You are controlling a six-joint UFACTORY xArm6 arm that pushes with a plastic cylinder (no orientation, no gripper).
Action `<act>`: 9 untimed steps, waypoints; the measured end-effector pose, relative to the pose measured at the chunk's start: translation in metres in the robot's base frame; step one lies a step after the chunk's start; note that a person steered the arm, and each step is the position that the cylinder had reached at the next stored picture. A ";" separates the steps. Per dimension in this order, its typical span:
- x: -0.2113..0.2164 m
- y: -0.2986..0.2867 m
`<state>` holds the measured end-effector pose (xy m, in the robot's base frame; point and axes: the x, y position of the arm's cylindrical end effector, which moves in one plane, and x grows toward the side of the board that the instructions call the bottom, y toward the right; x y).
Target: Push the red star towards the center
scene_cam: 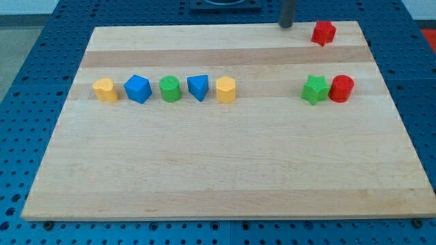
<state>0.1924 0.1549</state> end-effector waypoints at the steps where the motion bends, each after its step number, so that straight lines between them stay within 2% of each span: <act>1: -0.001 0.044; 2: -0.001 0.072; 5: 0.043 0.072; 7: 0.076 0.062; 9: 0.078 0.025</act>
<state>0.2702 0.1803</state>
